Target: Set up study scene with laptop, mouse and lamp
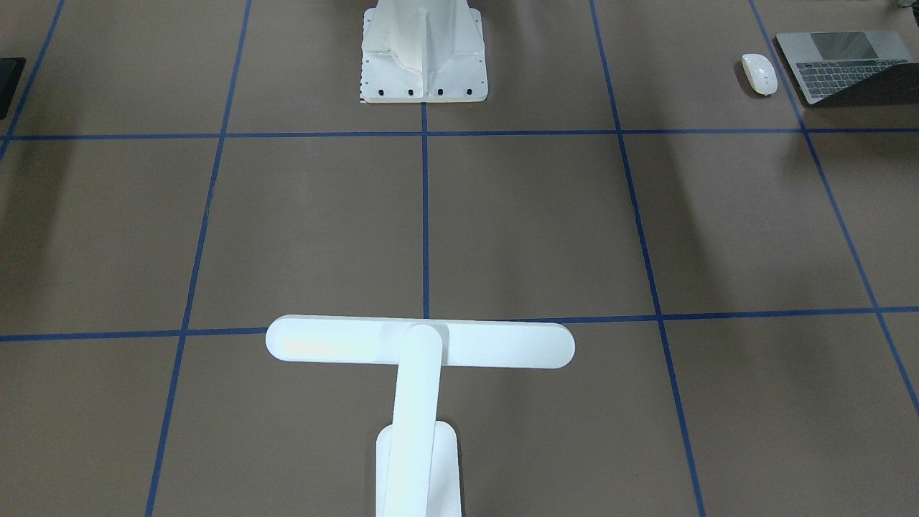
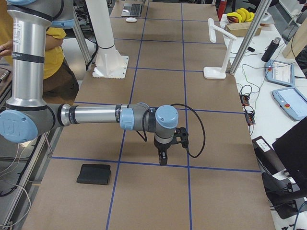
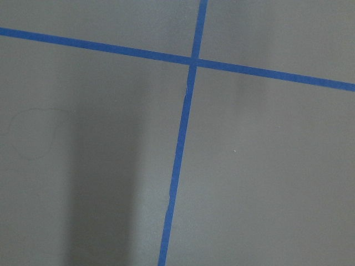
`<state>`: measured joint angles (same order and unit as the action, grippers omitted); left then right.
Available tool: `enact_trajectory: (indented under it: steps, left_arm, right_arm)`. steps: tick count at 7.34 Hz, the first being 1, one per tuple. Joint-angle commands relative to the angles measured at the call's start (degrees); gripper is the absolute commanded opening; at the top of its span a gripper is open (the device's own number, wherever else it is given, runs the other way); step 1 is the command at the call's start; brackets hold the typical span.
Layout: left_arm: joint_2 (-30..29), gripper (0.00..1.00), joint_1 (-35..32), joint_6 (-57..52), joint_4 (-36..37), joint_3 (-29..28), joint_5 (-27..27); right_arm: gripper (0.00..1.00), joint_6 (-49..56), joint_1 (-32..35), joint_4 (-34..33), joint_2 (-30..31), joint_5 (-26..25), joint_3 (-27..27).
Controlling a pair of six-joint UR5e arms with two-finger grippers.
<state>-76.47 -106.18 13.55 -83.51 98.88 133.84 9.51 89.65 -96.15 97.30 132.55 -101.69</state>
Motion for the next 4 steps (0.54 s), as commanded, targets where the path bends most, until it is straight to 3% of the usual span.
enact_trajectory:
  steps: [1,4]
  left_arm:
    - [4.1,0.99,-4.6,11.9,4.2,0.1,-2.9]
    - [6.7,0.98,-6.4,31.9,4.8,-0.8,-2.9]
  right_arm:
    - [1.00,0.1,0.0,0.0,0.0,0.0,0.0]
    - [1.00,0.1,0.0,0.0,0.0,0.0,0.0]
